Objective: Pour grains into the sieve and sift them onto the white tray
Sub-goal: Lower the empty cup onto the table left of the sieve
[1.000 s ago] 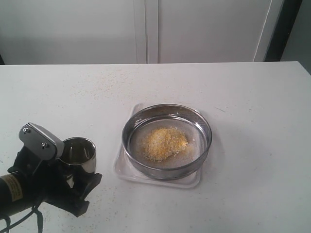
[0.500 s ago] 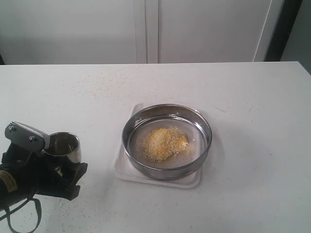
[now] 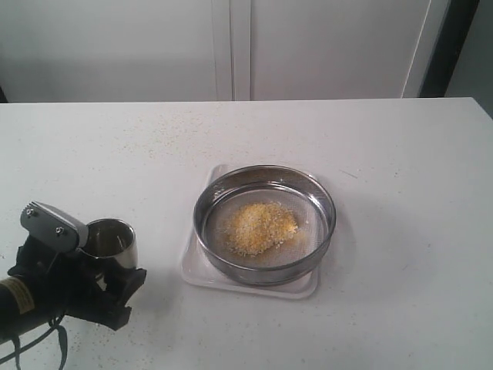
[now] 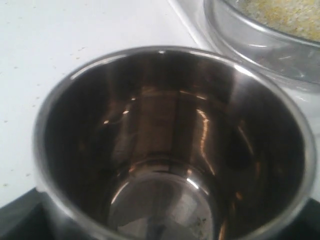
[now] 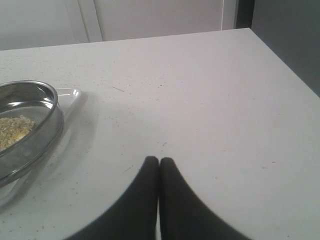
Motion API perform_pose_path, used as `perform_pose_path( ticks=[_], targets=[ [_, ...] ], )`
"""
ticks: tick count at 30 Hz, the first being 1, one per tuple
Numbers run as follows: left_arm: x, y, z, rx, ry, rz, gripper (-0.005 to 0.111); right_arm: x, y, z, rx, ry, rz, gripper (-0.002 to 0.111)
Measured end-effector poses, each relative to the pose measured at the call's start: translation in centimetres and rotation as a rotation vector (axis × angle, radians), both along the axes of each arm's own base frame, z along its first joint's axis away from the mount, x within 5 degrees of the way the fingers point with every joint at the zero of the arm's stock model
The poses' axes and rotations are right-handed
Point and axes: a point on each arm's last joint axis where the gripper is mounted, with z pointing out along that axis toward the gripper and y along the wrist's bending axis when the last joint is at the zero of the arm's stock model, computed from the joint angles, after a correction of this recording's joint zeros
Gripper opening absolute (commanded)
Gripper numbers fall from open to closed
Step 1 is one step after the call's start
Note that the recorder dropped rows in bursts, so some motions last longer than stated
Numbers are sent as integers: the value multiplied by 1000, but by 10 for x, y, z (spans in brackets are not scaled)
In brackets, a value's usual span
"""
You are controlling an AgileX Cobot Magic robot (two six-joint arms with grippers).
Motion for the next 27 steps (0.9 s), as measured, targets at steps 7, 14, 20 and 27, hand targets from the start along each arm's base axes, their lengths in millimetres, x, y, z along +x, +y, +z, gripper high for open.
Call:
perform_pose_path(
  ticks=[7, 14, 20, 27],
  targets=[
    [0, -4, -11, 9, -5, -51, 0, 0, 0, 0, 0, 0, 0, 0],
    [-1, -4, -15, 17, 6, -61, 0, 0, 0, 0, 0, 0, 0, 0],
    [-2, -4, -16, 30, 21, -64, 0, 0, 0, 0, 0, 0, 0, 0],
    [-2, -3, -17, 43, 34, -65, 0, 0, 0, 0, 0, 0, 0, 0]
  ],
)
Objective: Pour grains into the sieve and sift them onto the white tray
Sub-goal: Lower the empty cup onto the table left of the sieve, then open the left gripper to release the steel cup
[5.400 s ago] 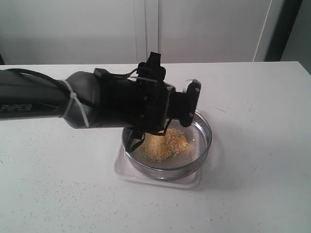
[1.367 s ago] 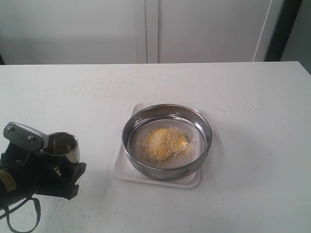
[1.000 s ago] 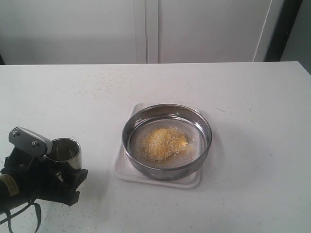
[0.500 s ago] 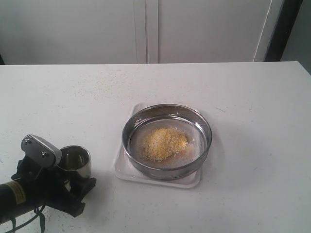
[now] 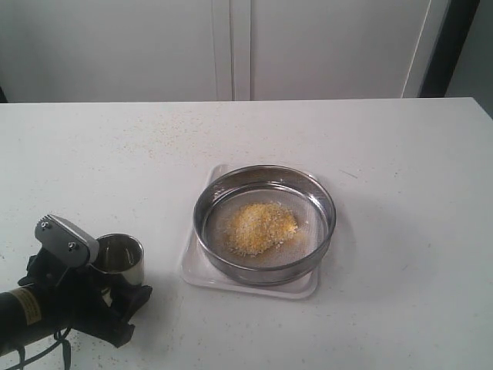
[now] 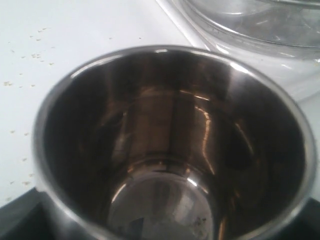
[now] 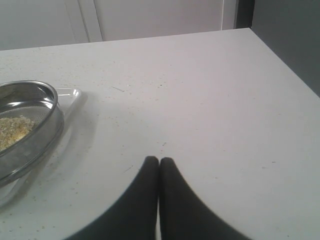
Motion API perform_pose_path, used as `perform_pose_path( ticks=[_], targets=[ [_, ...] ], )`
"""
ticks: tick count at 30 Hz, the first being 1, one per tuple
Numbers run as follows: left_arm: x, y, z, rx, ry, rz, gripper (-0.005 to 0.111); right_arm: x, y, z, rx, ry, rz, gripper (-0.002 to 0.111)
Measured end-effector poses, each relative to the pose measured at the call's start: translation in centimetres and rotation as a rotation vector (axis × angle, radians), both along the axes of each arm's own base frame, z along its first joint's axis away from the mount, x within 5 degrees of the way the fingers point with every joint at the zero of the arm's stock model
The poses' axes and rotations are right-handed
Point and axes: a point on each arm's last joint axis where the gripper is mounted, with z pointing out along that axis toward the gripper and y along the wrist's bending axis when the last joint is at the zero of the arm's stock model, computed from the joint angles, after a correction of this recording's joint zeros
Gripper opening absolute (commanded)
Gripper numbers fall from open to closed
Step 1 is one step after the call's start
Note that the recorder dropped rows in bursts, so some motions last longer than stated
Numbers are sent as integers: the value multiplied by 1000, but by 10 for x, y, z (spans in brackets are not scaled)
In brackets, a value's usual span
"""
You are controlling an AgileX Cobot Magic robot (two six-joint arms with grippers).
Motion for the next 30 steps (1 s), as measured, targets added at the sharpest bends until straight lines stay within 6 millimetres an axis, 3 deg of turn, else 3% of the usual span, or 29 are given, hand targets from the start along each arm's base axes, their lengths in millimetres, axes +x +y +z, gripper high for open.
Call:
perform_pose_path(
  ticks=[8, 10, 16, 18, 27, 30],
  targets=[
    [0, 0, 0, 0, 0, -2, 1, 0, 0, 0, 0, 0, 0, 0],
    [0, 0, 0, 2, -1, -5, 13, 0, 0, 0, 0, 0, 0, 0],
    [-1, -1, 0, 39, -30, -51, 78, 0, 0, 0, 0, 0, 0, 0],
    [-1, -1, 0, 51, -38, -60, 89, 0, 0, 0, 0, 0, 0, 0],
    [0, 1, 1, 64, -49, -42, 106, 0, 0, 0, 0, 0, 0, 0],
    [0, 1, 1, 64, -48, -40, 106, 0, 0, 0, 0, 0, 0, 0]
  ],
)
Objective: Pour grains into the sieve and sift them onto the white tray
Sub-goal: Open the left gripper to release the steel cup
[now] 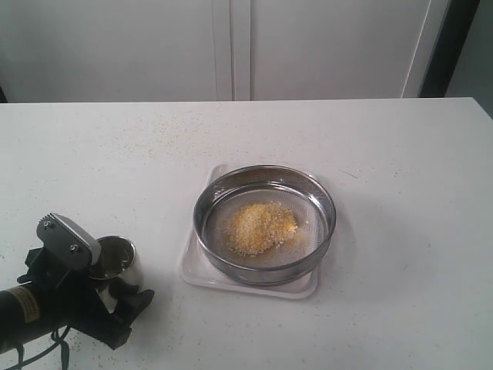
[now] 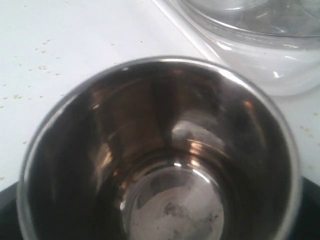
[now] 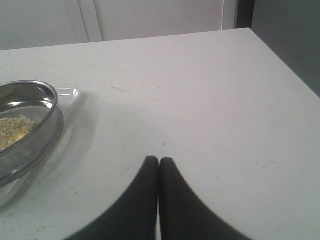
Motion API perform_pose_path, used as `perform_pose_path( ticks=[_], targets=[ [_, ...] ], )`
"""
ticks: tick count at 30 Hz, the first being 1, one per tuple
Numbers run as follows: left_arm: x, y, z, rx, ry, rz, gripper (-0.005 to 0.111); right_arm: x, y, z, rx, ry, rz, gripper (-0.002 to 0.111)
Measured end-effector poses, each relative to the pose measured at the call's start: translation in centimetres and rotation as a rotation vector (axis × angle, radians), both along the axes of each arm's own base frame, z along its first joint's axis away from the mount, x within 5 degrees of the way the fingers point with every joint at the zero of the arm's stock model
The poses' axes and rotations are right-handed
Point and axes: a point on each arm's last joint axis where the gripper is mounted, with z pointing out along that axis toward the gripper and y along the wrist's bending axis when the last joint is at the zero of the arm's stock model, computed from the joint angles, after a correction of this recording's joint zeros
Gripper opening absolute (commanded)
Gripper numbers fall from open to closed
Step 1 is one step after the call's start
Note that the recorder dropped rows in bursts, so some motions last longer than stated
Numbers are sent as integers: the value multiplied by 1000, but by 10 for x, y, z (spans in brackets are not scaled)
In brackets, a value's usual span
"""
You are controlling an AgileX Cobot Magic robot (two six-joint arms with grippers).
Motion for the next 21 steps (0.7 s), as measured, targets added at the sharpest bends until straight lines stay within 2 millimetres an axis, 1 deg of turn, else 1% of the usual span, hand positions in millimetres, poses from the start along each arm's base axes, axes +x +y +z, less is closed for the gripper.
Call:
perform_pose_path(
  ticks=[16, 21],
  targets=[
    [0, 0, 0, 2, 0, -1, 105, 0, 0, 0, 0, 0, 0, 0],
    [0, 1, 3, 12, 3, -2, 105, 0, 0, 0, 0, 0, 0, 0]
  ],
)
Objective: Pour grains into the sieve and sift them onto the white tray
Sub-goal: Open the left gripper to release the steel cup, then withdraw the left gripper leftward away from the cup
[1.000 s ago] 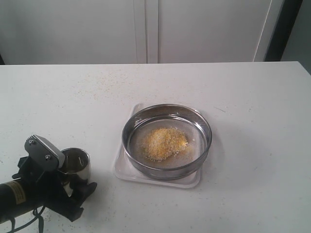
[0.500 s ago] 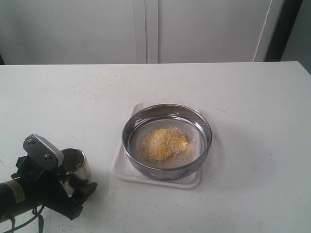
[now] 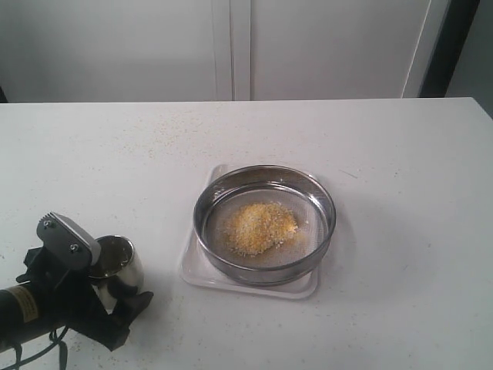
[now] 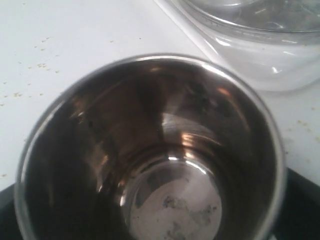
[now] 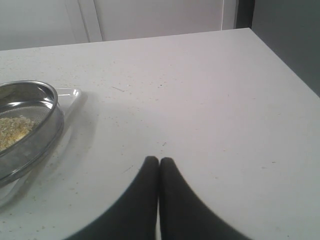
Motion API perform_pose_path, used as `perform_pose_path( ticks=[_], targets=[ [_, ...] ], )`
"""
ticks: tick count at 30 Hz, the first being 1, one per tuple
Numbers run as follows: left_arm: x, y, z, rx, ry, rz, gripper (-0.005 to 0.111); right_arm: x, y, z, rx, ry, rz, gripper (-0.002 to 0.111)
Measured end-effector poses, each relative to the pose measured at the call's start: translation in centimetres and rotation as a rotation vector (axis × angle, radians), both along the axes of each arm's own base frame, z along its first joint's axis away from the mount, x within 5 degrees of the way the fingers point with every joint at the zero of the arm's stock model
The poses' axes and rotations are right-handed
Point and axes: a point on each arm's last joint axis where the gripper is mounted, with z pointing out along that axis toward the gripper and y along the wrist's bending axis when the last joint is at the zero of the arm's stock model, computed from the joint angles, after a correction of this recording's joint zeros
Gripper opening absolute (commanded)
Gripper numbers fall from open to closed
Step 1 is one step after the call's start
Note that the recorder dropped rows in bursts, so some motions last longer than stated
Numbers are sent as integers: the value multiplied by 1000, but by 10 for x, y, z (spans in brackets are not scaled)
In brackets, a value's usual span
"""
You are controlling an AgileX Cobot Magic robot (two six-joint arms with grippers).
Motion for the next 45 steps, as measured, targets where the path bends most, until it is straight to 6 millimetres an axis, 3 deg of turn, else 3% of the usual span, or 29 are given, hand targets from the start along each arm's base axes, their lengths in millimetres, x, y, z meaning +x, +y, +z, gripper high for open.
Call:
perform_pose_path(
  ticks=[12, 39, 42, 45],
  targets=[
    [-14, 6, 16, -4, -24, -4, 105, 0, 0, 0, 0, 0, 0, 0],
    [-25, 9, 77, -198, -209, 15, 105, 0, 0, 0, 0, 0, 0, 0],
    [-27, 11, 81, -213, -204, 27, 100, 0, 0, 0, 0, 0, 0, 0],
    [-29, 13, 83, -205, -189, 37, 84, 0, 0, 0, 0, 0, 0, 0]
  ],
)
